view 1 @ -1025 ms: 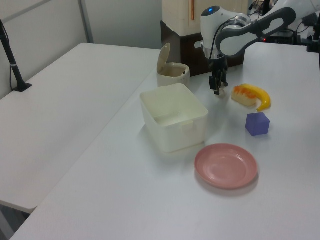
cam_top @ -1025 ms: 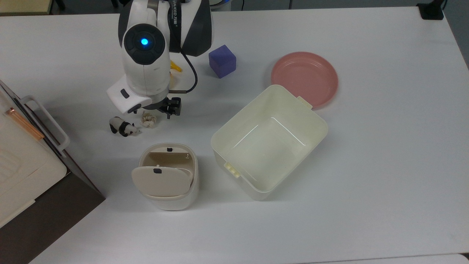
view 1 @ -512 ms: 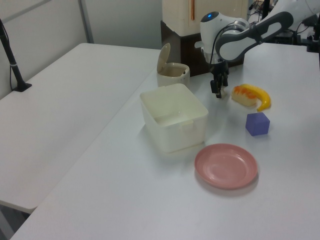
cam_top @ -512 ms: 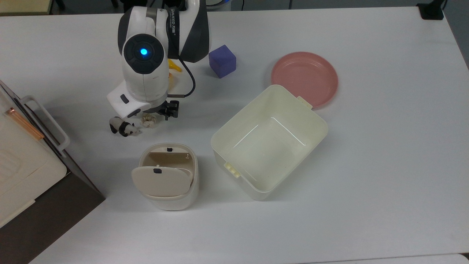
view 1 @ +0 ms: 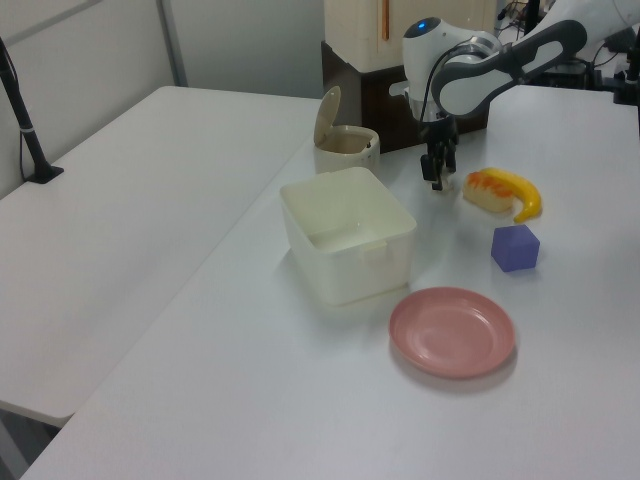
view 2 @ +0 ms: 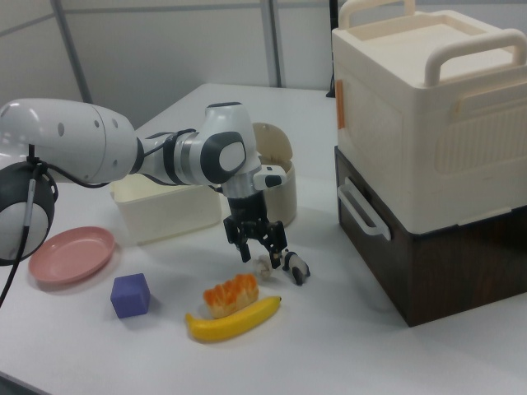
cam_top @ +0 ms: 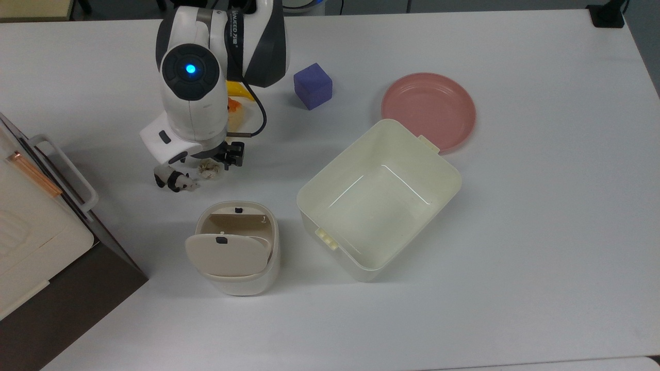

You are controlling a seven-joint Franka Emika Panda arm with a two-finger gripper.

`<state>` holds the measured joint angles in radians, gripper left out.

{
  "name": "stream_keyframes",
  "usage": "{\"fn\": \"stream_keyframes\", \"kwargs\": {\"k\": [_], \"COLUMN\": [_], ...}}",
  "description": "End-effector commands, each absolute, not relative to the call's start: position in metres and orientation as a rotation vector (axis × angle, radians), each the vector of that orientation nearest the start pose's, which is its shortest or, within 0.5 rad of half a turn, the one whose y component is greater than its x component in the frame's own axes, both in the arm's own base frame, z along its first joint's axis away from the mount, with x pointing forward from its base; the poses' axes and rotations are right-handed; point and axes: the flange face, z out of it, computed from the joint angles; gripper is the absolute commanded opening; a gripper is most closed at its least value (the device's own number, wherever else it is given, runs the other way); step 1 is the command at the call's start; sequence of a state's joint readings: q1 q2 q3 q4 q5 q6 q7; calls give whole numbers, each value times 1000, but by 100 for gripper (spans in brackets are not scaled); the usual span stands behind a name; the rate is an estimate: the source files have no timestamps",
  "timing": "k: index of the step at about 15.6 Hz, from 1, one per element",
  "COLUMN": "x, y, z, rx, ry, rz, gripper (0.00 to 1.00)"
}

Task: Grab it up and put it in the trash
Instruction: 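Lower the gripper onto the white paper scrap and close it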

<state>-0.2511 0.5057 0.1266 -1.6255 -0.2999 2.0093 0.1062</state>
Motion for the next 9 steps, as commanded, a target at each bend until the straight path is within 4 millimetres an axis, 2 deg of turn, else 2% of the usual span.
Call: {"fn": "stream_keyframes", "kwargs": {"k": [1, 3, 9], "x": [664, 664, 663], "y": [-112, -112, -117], "z": [317, 313, 311], "rx": [-3350, -3349, -3358], "ry": [149, 148, 145], "rz": [176, 184, 190], "gripper": [86, 82, 41]}}
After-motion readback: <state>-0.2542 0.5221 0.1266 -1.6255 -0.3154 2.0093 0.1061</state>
